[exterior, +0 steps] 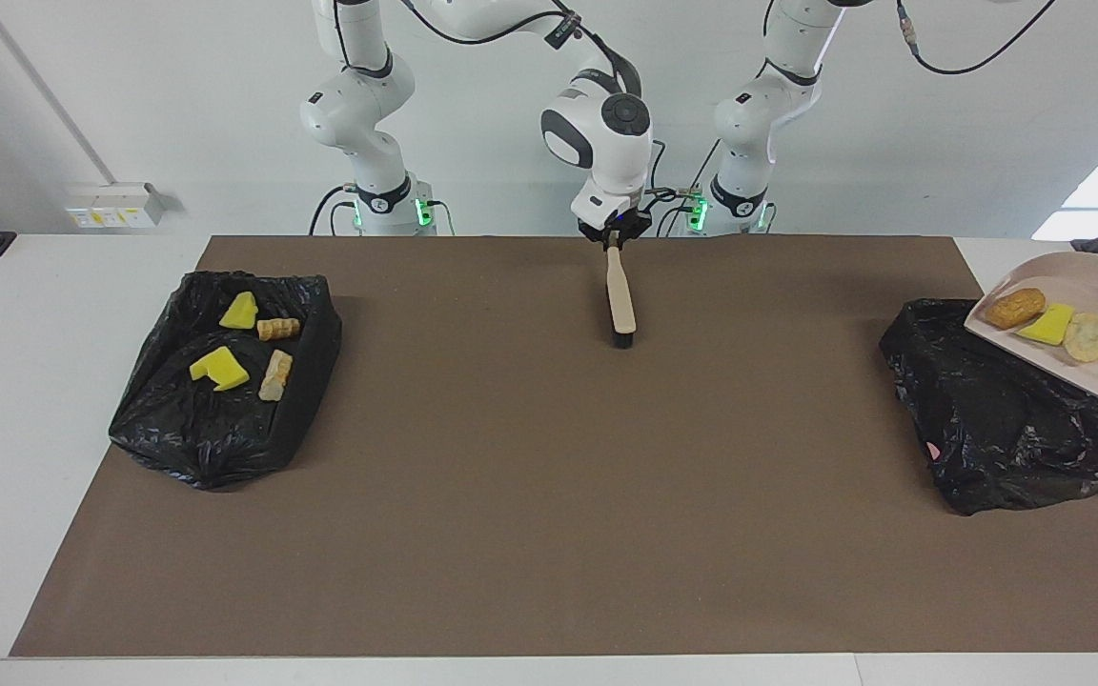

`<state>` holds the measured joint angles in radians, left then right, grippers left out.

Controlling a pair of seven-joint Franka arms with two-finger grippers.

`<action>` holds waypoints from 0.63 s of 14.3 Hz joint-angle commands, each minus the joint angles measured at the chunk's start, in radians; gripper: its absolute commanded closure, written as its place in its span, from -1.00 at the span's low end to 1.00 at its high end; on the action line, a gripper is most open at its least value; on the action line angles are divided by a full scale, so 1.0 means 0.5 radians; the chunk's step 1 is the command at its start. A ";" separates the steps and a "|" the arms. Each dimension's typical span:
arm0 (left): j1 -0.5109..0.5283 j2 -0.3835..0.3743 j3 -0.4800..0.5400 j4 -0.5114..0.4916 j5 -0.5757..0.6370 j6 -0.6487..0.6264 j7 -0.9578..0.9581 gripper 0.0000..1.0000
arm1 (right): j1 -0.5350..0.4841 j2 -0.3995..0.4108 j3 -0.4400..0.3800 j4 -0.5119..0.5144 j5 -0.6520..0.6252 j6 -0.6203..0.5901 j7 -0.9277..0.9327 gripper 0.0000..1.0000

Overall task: Sweep and dump trash in bin
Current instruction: 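Tip the dustpan with the left gripper to dump pieces into the bin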

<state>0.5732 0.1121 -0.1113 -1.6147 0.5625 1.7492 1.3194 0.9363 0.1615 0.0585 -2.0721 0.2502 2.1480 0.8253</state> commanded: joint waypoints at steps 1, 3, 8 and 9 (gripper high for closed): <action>-0.063 0.064 0.023 0.069 0.126 0.057 0.058 1.00 | -0.023 0.002 0.009 -0.007 0.040 0.039 -0.046 0.90; -0.109 0.089 0.023 0.109 0.273 0.082 0.061 1.00 | -0.023 -0.001 0.009 -0.007 0.040 0.036 -0.046 0.88; -0.223 0.116 0.020 0.161 0.528 0.091 0.092 1.00 | -0.023 -0.001 0.009 -0.007 0.040 0.036 -0.049 0.85; -0.247 0.116 0.023 0.158 0.574 0.109 0.095 1.00 | -0.023 -0.001 0.009 -0.010 0.040 0.036 -0.046 0.78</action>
<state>0.4756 0.1502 -0.1141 -1.5674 0.8030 1.7923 1.3468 0.9361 0.1616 0.0580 -2.0720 0.2518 2.1480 0.8253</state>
